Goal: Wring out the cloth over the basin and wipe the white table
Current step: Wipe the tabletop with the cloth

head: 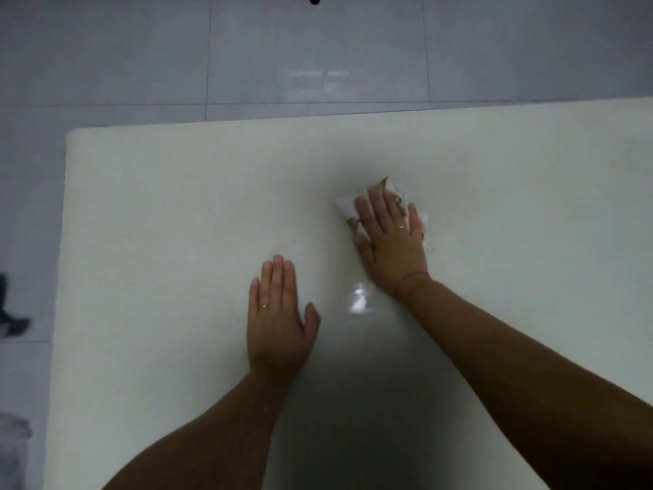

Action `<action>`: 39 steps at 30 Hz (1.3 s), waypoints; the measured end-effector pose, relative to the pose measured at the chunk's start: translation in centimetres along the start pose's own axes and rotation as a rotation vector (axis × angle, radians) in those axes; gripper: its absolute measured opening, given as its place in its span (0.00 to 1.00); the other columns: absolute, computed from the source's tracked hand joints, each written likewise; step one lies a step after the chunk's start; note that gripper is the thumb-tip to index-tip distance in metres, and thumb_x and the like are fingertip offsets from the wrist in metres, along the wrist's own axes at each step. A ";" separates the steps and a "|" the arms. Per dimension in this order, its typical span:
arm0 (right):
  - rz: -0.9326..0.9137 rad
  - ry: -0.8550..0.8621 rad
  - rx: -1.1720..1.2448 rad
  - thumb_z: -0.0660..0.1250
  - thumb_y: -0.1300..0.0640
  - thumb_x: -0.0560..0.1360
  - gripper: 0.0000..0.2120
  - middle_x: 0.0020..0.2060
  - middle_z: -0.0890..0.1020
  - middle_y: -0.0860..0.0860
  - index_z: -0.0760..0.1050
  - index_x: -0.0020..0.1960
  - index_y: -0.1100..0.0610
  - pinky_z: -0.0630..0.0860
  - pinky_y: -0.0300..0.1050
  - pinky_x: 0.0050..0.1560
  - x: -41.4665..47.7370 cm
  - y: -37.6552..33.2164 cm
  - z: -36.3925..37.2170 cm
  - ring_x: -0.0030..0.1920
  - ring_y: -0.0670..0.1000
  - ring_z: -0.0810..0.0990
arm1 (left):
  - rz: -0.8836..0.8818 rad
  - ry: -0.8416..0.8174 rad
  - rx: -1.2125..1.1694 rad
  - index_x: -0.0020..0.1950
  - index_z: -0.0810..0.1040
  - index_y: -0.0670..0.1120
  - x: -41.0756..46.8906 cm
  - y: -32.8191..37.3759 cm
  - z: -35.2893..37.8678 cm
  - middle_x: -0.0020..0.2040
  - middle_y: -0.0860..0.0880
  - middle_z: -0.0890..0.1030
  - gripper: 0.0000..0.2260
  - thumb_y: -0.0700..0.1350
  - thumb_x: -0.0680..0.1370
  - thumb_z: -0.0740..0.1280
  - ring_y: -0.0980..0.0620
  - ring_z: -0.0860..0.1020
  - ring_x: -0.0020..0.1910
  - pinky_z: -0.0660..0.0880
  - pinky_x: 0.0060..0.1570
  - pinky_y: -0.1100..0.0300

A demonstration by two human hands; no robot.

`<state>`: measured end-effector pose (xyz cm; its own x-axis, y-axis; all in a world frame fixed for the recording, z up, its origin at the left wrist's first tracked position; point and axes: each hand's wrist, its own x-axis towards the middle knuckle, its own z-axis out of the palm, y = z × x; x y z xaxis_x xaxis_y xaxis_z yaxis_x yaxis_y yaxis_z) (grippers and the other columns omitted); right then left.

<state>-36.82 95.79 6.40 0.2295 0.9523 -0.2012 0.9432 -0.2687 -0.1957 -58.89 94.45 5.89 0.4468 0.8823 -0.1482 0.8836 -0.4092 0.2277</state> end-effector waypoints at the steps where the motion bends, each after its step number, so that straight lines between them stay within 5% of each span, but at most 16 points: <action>1: -0.087 -0.015 0.002 0.50 0.47 0.81 0.26 0.77 0.51 0.51 0.49 0.77 0.49 0.41 0.57 0.74 -0.4 1.7 -0.5 0.77 0.52 0.48 | 0.000 0.005 -0.005 0.76 0.58 0.39 0.0 -0.1 0.1 0.77 0.41 0.59 0.32 0.53 0.75 0.55 0.45 0.54 0.77 0.52 0.75 0.48; 3: -0.047 0.012 -0.027 0.49 0.46 0.79 0.26 0.77 0.54 0.51 0.53 0.76 0.49 0.45 0.56 0.74 -1.0 6.4 -1.4 0.77 0.53 0.52 | -0.011 0.014 -0.010 0.77 0.57 0.40 -0.1 -0.1 0.3 0.77 0.41 0.59 0.32 0.52 0.75 0.55 0.46 0.53 0.77 0.51 0.75 0.49; 6: 0.317 0.080 0.050 0.45 0.45 0.78 0.28 0.77 0.52 0.52 0.51 0.77 0.50 0.43 0.57 0.74 -1.8 11.9 -2.4 0.77 0.52 0.49 | -0.008 0.015 0.013 0.77 0.56 0.40 -0.1 0.2 0.3 0.77 0.41 0.58 0.32 0.52 0.76 0.54 0.46 0.53 0.77 0.51 0.76 0.49; 9: 0.527 0.122 0.115 0.48 0.48 0.81 0.26 0.78 0.48 0.53 0.47 0.77 0.52 0.41 0.60 0.74 -2.1 9.1 -1.6 0.77 0.53 0.45 | -0.048 -0.016 0.042 0.77 0.55 0.40 -0.1 0.6 -0.3 0.77 0.41 0.57 0.31 0.52 0.76 0.52 0.45 0.53 0.77 0.52 0.75 0.47; 14: 0.098 -0.031 0.025 0.52 0.48 0.80 0.28 0.77 0.47 0.52 0.46 0.77 0.51 0.38 0.58 0.73 -6.7 0.3 0.7 0.77 0.54 0.45 | -0.083 0.026 -0.020 0.78 0.53 0.42 -3.6 5.7 0.3 0.78 0.43 0.55 0.28 0.52 0.80 0.51 0.46 0.50 0.78 0.44 0.76 0.50; 17: -0.126 -0.072 -0.001 0.52 0.47 0.80 0.26 0.77 0.53 0.51 0.52 0.76 0.50 0.41 0.56 0.74 -7.4 3.9 -0.3 0.77 0.54 0.51 | -0.017 -0.017 -0.103 0.76 0.59 0.41 -7.9 9.6 2.1 0.77 0.43 0.58 0.27 0.52 0.80 0.55 0.45 0.54 0.77 0.54 0.74 0.46; 21: 0.214 0.017 0.034 0.44 0.45 0.78 0.28 0.77 0.53 0.52 0.52 0.76 0.50 0.43 0.57 0.75 -7.9 10.7 -1.2 0.77 0.52 0.50 | -0.065 -0.036 -0.076 0.77 0.58 0.41 -9.5 9.5 4.0 0.77 0.43 0.58 0.28 0.53 0.79 0.53 0.44 0.55 0.77 0.54 0.74 0.46; 24: 0.481 0.084 0.097 0.47 0.46 0.79 0.28 0.77 0.50 0.53 0.49 0.77 0.52 0.40 0.58 0.73 -8.2 6.4 0.0 0.77 0.53 0.47 | -0.065 -0.055 -0.065 0.76 0.58 0.40 -9.1 9.6 4.1 0.77 0.42 0.58 0.29 0.53 0.78 0.54 0.44 0.55 0.77 0.54 0.74 0.46; 28: 0.078 0.000 -0.019 0.52 0.48 0.79 0.27 0.76 0.55 0.54 0.53 0.76 0.53 0.45 0.62 0.73 -11.2 -0.2 1.5 0.76 0.57 0.53 | -0.055 -0.047 -0.054 0.76 0.60 0.39 -9.4 9.4 4.2 0.77 0.41 0.60 0.29 0.53 0.78 0.54 0.43 0.56 0.77 0.57 0.73 0.44; 31: -0.169 -0.031 -0.062 0.50 0.47 0.77 0.26 0.73 0.64 0.53 0.63 0.73 0.53 0.53 0.58 0.73 -11.9 4.0 0.8 0.73 0.56 0.64 | -0.046 -0.037 -0.060 0.76 0.59 0.39 -9.3 9.3 4.1 0.77 0.41 0.59 0.30 0.53 0.78 0.54 0.43 0.55 0.77 0.56 0.73 0.44; 35: 0.180 0.004 -0.010 0.45 0.46 0.78 0.27 0.76 0.58 0.53 0.57 0.76 0.52 0.49 0.59 0.74 -11.9 9.5 -0.3 0.76 0.54 0.56 | -0.047 -0.030 -0.066 0.77 0.57 0.40 -9.3 9.4 4.2 0.77 0.42 0.58 0.30 0.53 0.77 0.55 0.44 0.54 0.77 0.54 0.74 0.46; 37: 0.391 0.046 0.052 0.44 0.46 0.77 0.29 0.77 0.54 0.54 0.53 0.76 0.52 0.44 0.59 0.73 -12.1 7.0 0.2 0.76 0.54 0.52 | -0.050 -0.027 -0.052 0.77 0.57 0.40 -9.3 9.4 4.1 0.77 0.42 0.58 0.31 0.53 0.77 0.55 0.44 0.54 0.77 0.53 0.75 0.46; 39: 0.384 0.037 0.079 0.47 0.47 0.77 0.28 0.76 0.55 0.55 0.54 0.76 0.53 0.46 0.61 0.73 -13.3 3.0 0.8 0.76 0.57 0.54 | -0.047 -0.034 -0.043 0.76 0.58 0.40 -9.3 9.4 4.1 0.77 0.42 0.58 0.31 0.53 0.77 0.55 0.44 0.54 0.77 0.53 0.75 0.46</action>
<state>-37.26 82.18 7.70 0.5717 0.7845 -0.2401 0.7659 -0.6153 -0.1867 -54.14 81.45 5.48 0.4097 0.8918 -0.1920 0.8974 -0.3561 0.2606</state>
